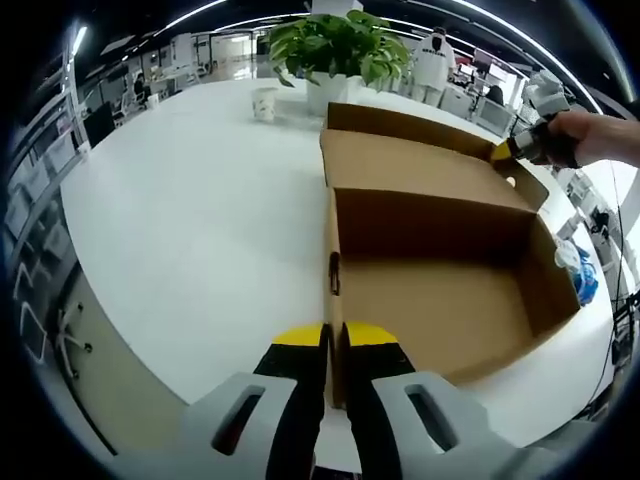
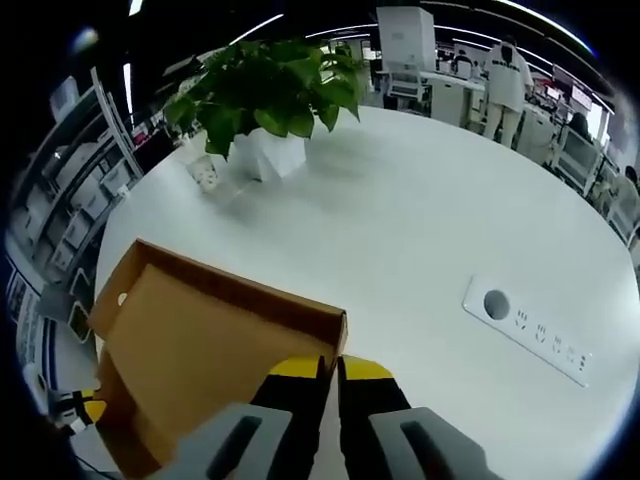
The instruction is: Operate the shoe box by opening the lid, removing the specified soft item, and placing it in the target area until the item is outside and the box remains undamaged.
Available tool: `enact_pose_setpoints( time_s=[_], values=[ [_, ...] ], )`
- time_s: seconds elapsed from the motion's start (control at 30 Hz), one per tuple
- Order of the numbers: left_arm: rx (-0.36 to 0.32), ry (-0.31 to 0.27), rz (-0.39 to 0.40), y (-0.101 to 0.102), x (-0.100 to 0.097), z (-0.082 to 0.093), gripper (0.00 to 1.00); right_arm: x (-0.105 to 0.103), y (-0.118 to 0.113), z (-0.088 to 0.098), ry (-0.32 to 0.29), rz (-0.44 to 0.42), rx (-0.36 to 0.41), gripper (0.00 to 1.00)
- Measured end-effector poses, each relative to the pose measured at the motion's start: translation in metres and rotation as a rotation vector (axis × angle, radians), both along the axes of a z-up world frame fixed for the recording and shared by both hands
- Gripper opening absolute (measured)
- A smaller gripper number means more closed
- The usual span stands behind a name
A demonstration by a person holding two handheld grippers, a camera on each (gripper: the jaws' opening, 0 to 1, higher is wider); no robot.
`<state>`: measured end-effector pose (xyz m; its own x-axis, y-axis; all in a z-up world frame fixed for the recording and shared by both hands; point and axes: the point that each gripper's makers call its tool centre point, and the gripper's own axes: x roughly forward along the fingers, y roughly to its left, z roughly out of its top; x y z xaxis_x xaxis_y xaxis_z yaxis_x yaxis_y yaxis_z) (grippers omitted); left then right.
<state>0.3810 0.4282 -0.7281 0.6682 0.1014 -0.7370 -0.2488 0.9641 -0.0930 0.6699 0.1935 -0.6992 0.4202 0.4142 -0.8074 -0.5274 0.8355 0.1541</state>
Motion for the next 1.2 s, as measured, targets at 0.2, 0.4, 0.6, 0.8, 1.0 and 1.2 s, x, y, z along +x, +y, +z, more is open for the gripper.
enact_pose_setpoints(
  time_s=[0.2,0.4,0.6,0.8,1.0,1.2],
  values=[
    [0.010,-0.001,0.004,0.000,0.000,0.000,0.04,-0.003,0.001,0.011,-0.023,0.008,0.004,0.00],
    [0.019,0.000,0.008,0.000,0.000,0.000,0.04,-0.006,0.000,0.023,-0.054,0.027,0.001,0.00],
    [0.027,-0.003,0.013,0.000,0.000,-0.001,0.04,-0.007,-0.002,0.030,-0.093,0.073,-0.025,0.00],
    [0.024,-0.002,0.018,0.000,0.000,0.000,0.04,-0.010,-0.003,0.041,-0.109,0.071,-0.006,0.00],
    [0.025,-0.010,0.026,0.000,0.000,-0.001,0.04,-0.011,-0.004,0.049,-0.128,0.079,-0.001,0.00],
    [0.022,-0.007,0.029,0.000,-0.001,-0.001,0.04,-0.015,-0.008,0.055,-0.139,0.070,0.014,0.00]
  ],
)
